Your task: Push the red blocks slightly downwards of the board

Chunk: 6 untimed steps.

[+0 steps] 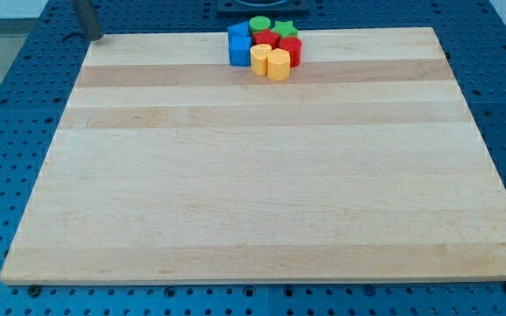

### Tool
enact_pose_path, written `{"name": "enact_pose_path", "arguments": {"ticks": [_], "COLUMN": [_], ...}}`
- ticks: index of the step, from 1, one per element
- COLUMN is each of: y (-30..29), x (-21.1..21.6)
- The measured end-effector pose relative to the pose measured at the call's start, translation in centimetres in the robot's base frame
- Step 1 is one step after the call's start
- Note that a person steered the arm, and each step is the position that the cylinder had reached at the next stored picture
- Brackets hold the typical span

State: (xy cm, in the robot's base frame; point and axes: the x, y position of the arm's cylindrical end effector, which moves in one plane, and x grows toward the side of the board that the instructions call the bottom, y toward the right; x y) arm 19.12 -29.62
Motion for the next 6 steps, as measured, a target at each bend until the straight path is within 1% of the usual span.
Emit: {"name": "enact_pose_path", "arguments": {"ticks": [1, 2, 3, 6], "y": [0.6, 4.3, 12.2, 18.9], "x": [0.0, 0.1, 0.0, 0.0]}}
